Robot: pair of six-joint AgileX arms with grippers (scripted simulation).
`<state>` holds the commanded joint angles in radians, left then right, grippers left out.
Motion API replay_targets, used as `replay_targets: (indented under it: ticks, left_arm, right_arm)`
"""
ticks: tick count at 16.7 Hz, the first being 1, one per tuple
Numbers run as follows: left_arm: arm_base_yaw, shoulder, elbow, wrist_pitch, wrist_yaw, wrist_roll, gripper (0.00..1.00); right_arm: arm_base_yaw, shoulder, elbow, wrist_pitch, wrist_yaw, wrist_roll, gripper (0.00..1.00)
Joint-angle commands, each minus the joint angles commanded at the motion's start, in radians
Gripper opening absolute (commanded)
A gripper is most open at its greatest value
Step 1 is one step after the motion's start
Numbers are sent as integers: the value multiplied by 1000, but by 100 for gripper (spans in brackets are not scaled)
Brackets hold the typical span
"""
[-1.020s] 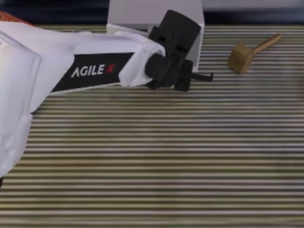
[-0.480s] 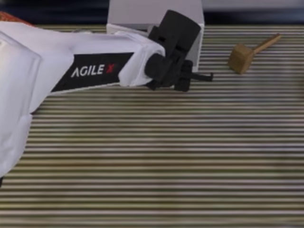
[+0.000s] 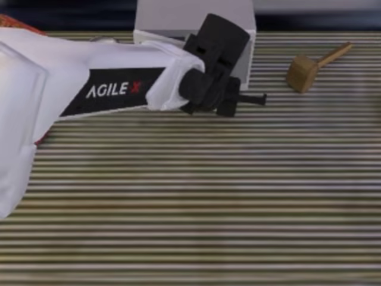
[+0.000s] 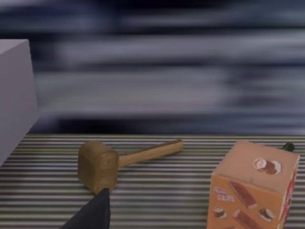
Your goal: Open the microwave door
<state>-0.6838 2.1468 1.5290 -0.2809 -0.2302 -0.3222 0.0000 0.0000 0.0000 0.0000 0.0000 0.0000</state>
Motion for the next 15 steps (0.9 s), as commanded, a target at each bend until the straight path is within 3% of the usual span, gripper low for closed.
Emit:
replay_targets:
  ticks: [5,15]
  left_arm:
    - [21,-43,-62,39,37,53,0]
    - [21,-43,-62,39,38,53,0]
  right_arm:
    - [0,0,0,0,0,0,100]
    - [0,0,0,0,0,0,100]
